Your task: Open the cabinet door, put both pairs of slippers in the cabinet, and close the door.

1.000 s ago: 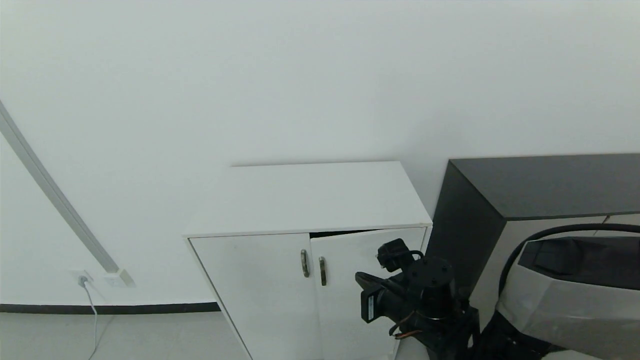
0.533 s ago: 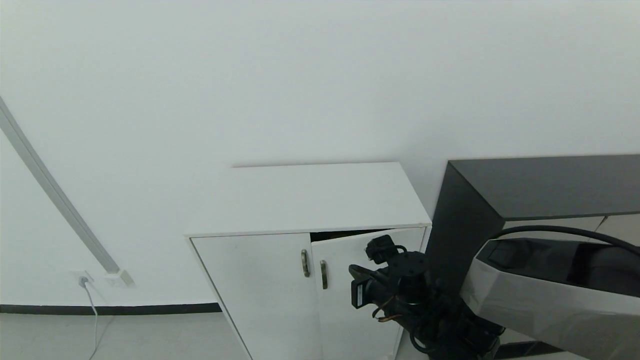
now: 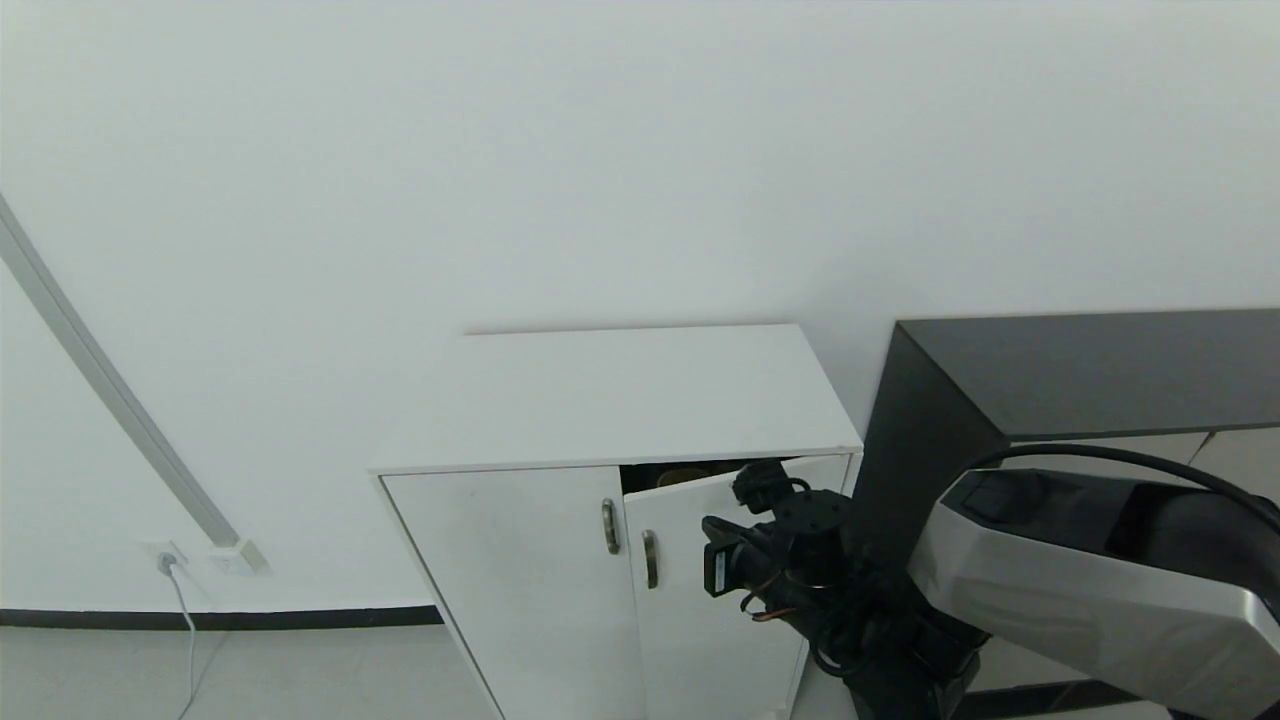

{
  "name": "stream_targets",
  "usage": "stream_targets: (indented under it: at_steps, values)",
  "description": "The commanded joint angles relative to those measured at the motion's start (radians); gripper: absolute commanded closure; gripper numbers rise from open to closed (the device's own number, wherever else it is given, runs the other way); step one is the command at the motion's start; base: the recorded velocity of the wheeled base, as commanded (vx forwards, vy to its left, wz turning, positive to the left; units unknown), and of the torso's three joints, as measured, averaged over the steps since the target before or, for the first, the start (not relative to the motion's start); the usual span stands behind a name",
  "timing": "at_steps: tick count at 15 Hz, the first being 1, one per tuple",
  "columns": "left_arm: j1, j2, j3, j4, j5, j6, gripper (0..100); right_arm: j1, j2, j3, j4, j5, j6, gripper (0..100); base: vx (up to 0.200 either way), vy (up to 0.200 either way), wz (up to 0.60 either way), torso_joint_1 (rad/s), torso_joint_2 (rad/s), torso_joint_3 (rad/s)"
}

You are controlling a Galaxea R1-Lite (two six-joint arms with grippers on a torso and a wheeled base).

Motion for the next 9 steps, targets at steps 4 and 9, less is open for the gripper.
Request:
stream_targets:
  at_steps: [4, 9]
  values:
    - [0.000, 0.000, 0.000, 0.000, 0.000, -0.001, 100, -0.010, 0.022, -0.037, 0.015, 0.000, 0.000, 100, 0.000, 0.000, 0.00, 0.000, 0.00, 0.000]
    - [0.000, 0.000, 0.000, 0.000, 0.000, -0.001, 100, -0.027, 0.031, -0.079, 0.046, 0.001, 0.000, 100, 0.000, 0.000, 0.00, 0.000, 0.00, 0.000]
